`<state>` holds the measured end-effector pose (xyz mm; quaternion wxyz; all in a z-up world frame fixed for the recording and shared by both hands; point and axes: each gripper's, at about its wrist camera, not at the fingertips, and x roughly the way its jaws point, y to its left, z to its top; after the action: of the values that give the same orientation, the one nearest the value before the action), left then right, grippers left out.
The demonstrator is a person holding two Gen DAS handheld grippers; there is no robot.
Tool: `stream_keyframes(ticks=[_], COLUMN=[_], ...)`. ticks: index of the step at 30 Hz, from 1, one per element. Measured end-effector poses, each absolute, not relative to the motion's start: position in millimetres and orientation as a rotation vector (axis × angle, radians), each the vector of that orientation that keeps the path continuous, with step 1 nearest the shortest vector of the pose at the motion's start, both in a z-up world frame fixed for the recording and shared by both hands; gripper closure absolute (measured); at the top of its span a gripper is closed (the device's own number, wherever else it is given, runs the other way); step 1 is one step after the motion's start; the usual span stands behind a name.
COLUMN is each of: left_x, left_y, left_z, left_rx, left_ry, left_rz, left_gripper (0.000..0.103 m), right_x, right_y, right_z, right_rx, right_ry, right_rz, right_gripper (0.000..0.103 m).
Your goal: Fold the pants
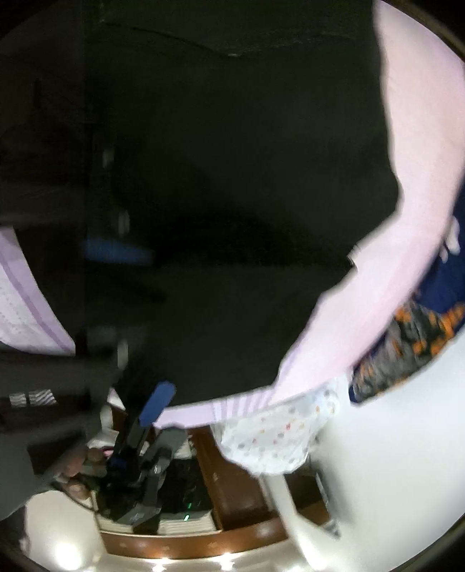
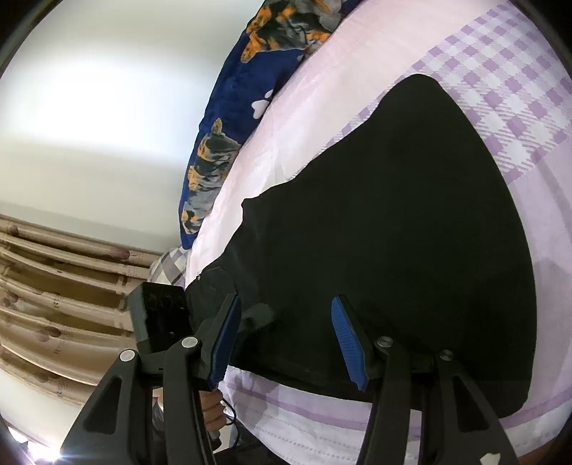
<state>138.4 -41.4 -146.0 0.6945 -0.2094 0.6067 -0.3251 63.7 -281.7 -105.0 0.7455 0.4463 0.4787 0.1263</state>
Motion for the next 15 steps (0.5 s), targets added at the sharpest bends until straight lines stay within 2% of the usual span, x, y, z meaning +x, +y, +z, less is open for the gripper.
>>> stream_keyframes(ticks=[1,4,8,15], left_x=[139,138,126,127], left_y=[-40,-39,-38,-40], left_z=[-147,-145,-126,-139], left_rx=[-0.476,-0.500,-0.446,-0.370], left_ry=[1.359,1.374,1.306,1.322], left_rz=[-0.715,-0.679,-0.664,-0.642], left_gripper=[0.096,0.100,0.100,0.099], right_x=[63,63,60,63], right_y=[-282,-282,-284,-277], right_z=[-105,-105,-106,-109], right_rx=[0.978,0.979,0.985,0.934], right_ry=[1.050,1.052,1.050,1.080], right_rz=[0.275,0.273,0.271,0.258], right_gripper=[0.052,0.052,0.052,0.053])
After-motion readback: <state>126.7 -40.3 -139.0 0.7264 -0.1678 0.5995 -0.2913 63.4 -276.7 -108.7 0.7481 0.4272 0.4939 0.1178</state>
